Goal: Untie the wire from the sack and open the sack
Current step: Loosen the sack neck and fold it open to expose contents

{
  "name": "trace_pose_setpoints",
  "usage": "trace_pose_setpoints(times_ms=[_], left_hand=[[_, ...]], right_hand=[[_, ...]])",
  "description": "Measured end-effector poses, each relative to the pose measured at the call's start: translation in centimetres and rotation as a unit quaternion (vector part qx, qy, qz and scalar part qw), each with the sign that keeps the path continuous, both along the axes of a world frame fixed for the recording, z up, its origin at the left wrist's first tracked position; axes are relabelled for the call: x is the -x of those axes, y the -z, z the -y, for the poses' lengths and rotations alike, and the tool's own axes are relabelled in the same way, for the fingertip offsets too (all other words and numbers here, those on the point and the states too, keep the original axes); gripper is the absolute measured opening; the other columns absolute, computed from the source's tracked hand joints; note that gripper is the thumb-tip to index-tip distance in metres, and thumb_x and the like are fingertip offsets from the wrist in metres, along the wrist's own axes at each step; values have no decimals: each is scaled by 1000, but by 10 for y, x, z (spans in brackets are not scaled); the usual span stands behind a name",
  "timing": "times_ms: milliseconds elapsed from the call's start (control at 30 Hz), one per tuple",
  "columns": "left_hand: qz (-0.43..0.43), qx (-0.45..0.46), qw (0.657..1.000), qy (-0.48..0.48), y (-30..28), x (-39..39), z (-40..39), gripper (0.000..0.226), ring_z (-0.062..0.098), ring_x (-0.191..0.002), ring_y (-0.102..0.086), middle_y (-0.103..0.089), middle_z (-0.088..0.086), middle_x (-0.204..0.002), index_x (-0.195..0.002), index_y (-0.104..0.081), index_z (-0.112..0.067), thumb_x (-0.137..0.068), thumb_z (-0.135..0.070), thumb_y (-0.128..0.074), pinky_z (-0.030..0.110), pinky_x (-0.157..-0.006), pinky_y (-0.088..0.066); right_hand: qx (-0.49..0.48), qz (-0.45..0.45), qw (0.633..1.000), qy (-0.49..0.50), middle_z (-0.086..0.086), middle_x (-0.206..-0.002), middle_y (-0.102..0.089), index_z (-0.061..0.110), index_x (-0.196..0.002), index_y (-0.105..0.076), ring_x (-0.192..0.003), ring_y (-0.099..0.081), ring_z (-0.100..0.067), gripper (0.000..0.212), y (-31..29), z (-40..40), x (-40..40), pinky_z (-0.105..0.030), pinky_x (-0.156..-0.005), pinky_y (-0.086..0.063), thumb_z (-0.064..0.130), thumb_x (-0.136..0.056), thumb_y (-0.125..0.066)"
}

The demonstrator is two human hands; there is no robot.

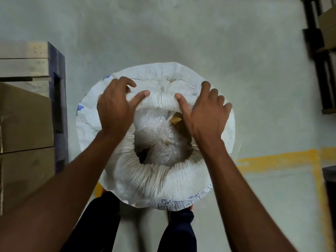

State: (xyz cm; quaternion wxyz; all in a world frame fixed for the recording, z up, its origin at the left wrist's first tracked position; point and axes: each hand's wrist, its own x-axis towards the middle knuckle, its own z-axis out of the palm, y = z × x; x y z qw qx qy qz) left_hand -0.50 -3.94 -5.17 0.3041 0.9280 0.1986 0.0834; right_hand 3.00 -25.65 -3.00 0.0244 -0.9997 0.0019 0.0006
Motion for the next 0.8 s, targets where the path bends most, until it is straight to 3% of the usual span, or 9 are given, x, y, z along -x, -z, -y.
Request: trace_pose_setpoints(times_ms=[100, 167, 333, 400, 500, 567, 667, 733, 800], left_hand=[[-44, -67, 990, -112, 9, 26, 22, 81, 27, -145, -44, -46, 6, -159, -146, -53, -26, -88, -82, -58, 55, -114, -32], [-84, -32, 984, -157, 15, 43, 35, 101, 32, -154, -34, -32, 9, -169, -159, -37, -23, -84, -87, -59, 62, -118, -27], [-174, 37, 961, -212, 36, 62, 46, 123, 41, -141, -45, -45, 15, -155, -165, -21, -21, -74, -90, -66, 63, -106, -40], [-177, 79, 959, -205, 44, 62, 40, 115, 43, -133, -54, -55, 17, -145, -162, -23, -19, -78, -80, -71, 59, -99, -47], [-114, 138, 971, -159, 50, 58, 30, 87, 43, -114, -67, -71, 16, -124, -153, -32, -15, -91, -55, -76, 50, -89, -52], [-62, 158, 978, -117, 44, 55, 23, 77, 37, -99, -71, -71, 8, -108, -147, -38, -13, -92, -49, -78, 42, -80, -54], [-30, 173, 984, -39, 30, 57, 6, 79, 5, -76, -67, -66, -10, -90, -141, -43, -16, -85, -57, -81, 27, -69, -56], [-36, 187, 982, -2, 21, 62, -8, 83, -15, -76, -64, -63, -24, -90, -139, -46, -20, -79, -63, -83, 7, -63, -48], [-41, 192, 980, 19, 11, 68, -22, 86, -25, -85, -60, -64, -36, -99, -137, -50, -24, -72, -68, -85, -1, -67, -44]], right_hand=[[-6, 0, 995, 101, -17, -120, -63, 13, -150, -43, -101, -58, -40, 91, 8, -3, 31, -50, -84, -38, 83, -94, -32], [-19, -6, 987, 158, -16, -120, -62, 12, -150, -44, -101, -57, -39, 90, 12, -6, 49, -50, -83, -39, 83, -94, -35], [-35, -30, 972, 229, -16, -108, -61, 7, -122, -59, -97, -56, -39, 72, 25, -12, 74, -48, -79, -38, 72, -100, -39], [-58, -39, 971, 227, -17, -108, -61, 5, -115, -59, -99, -56, -39, 70, 30, -12, 75, -48, -79, -37, 68, -102, -32], [-125, -40, 969, 210, -16, -114, -64, 5, -116, -58, -105, -59, -41, 73, 33, -6, 72, -44, -73, -39, 68, -100, -23], [-182, -26, 961, 208, -16, -109, -67, 8, -113, -54, -99, -64, -43, 73, 32, 2, 68, -42, -68, -37, 71, -98, -19], [-243, -33, 950, 191, -20, -94, -69, 12, -105, -51, -89, -64, -46, 66, 22, 12, 63, -43, -68, -40, 72, -100, -24], [-282, -50, 939, 191, -16, -97, -69, 15, -103, -57, -93, -61, -40, 70, 16, 19, 61, -40, -73, -38, 77, -98, -24], [-315, -66, 926, 199, -6, -94, -70, 21, -92, -61, -90, -59, -29, 78, 9, 28, 57, -35, -75, -36, 85, -90, -16]])
